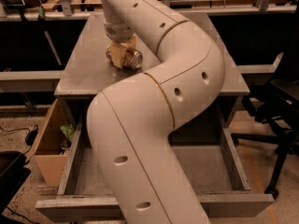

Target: Place orange can upright

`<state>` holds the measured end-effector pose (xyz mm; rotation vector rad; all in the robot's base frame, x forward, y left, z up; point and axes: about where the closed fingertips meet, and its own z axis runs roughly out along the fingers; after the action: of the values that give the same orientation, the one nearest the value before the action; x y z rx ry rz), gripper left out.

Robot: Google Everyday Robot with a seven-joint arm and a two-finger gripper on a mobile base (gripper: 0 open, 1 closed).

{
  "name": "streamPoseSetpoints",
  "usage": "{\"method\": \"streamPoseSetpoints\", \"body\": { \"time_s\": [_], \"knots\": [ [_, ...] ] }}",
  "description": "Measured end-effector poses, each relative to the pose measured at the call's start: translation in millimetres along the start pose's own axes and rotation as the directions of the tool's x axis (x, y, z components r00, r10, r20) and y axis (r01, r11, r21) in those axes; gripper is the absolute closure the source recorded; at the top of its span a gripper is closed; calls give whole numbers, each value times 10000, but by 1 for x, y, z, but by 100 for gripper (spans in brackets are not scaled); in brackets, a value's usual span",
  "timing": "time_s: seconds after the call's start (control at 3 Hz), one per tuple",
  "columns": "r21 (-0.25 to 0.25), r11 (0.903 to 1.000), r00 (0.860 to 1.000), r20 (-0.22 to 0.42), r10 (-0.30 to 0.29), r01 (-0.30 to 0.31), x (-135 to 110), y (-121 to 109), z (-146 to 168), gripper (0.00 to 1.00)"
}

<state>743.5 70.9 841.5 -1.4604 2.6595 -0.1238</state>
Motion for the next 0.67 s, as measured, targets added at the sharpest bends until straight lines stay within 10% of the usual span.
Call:
{"method": "streamPoseSetpoints", "body": {
  "time_s": [0.67],
  "knots": [
    [72,10000,9999,142,-3,2,-5,-2,3,100]
  ]
}}
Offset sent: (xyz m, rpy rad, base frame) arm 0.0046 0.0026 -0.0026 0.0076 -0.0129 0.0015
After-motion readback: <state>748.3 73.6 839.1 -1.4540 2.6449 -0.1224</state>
